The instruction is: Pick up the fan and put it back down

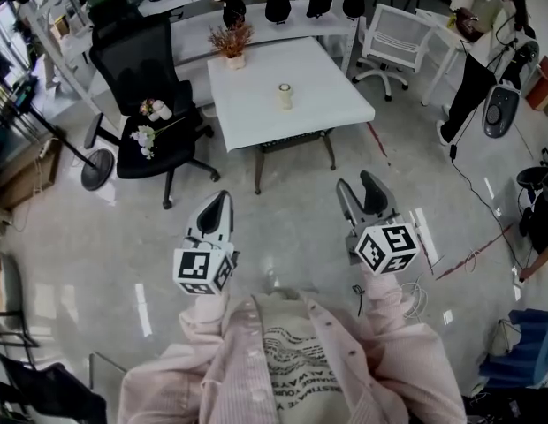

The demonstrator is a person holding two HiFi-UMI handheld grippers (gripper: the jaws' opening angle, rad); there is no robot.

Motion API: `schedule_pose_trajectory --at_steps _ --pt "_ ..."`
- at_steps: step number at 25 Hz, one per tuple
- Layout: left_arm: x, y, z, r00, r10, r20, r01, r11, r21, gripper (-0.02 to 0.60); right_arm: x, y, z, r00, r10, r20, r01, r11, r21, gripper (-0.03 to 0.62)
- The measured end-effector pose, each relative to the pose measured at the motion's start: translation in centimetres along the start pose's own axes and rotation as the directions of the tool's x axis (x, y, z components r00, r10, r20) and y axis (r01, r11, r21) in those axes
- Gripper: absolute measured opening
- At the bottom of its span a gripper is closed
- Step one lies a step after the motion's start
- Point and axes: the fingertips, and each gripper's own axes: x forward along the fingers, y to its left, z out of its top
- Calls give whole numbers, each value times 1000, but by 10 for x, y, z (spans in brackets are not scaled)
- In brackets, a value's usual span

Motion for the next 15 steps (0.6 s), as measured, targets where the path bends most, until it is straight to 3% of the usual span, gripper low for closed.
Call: schedule_pose_trajectory --at_steps 15 --pt "-4 30 -16 998 -46 -33 45 998 -33 2 15 22 -15 998 -55 -16 55 998 28 212"
